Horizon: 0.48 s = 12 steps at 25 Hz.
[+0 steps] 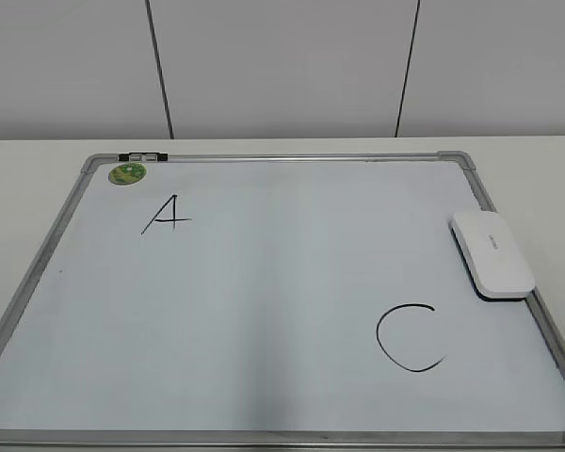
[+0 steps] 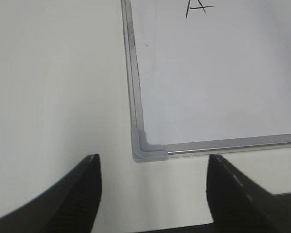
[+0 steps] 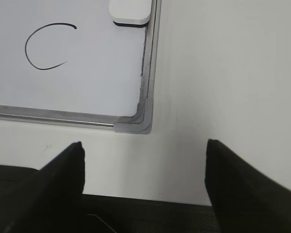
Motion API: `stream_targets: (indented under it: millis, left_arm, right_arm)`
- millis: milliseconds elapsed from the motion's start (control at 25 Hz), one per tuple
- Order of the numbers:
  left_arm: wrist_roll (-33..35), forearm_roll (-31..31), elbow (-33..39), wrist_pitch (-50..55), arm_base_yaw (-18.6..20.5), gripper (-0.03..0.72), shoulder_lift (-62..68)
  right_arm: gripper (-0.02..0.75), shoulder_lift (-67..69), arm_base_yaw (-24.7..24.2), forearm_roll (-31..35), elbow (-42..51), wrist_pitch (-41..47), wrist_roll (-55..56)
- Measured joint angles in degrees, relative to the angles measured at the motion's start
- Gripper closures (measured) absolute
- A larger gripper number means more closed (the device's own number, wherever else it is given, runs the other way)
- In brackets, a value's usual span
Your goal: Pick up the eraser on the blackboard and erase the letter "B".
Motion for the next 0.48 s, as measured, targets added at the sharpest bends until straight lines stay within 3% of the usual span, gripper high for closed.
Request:
stream_targets:
  millis: [480]
  left_arm:
    - [0.0,0.0,0.0,-0.1,0.0,0.195,-0.4]
  right_arm:
    - [0.146,-2.0,-0.6,0.0,0.0,-0.1,0.0]
